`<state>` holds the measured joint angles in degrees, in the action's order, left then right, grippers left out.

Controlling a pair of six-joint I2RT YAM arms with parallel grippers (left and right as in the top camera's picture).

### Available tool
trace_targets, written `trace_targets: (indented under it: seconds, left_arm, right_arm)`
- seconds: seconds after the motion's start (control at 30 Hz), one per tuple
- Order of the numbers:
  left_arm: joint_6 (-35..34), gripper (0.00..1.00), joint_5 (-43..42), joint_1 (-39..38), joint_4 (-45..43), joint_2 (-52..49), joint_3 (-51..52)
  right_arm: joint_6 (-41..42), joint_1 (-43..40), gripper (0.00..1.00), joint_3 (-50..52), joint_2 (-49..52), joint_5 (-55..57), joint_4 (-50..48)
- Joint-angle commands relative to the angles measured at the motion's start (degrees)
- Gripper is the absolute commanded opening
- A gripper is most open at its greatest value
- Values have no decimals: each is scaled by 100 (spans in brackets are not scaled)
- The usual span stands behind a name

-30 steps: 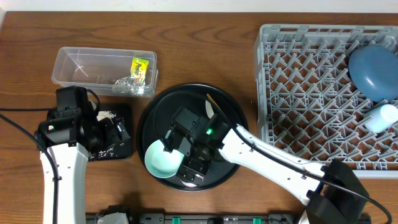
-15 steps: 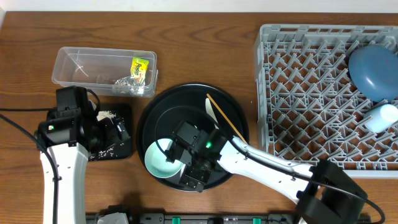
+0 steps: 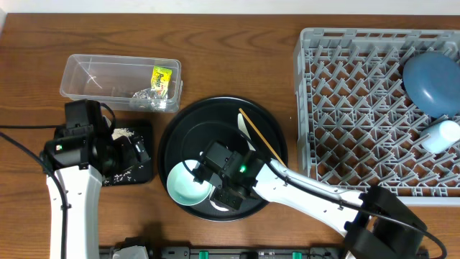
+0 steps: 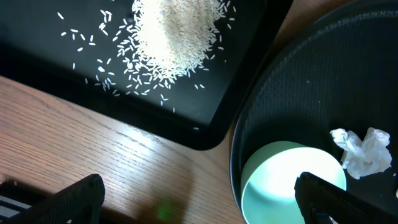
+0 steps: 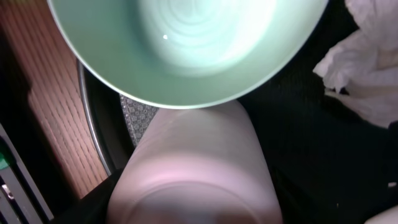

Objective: Sort waste into correct bins and load items into the dishwasher rack
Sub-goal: 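Carry pink cup with right gripper and lower it into rack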

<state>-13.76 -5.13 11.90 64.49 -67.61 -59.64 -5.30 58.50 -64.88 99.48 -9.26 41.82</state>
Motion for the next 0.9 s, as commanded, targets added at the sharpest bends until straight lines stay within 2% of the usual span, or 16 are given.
trace_targets:
  seconds: [0.0, 0.17, 0.33, 0.57, 0.87]
  left_arm:
    - [-70, 98, 111, 31, 20, 15, -59]
    - [-70, 98, 111, 31, 17, 17, -59]
    - [-70, 99, 114, 31, 17, 15, -59]
    - [-70, 99, 114, 31, 17, 17, -59]
    - [-70, 99, 111, 31, 17, 15, -59]
  right_arm:
    - [254, -68, 50, -127, -37, 31, 162]
    - [269, -599, 51, -780, -476, 188, 669]
    - [269, -1572, 50, -1554, -1008, 369, 1128]
    - [271, -3609, 50, -1838, -1493, 811, 1499]
    - [269, -6181, 48, -1834, -1257, 929, 1547]
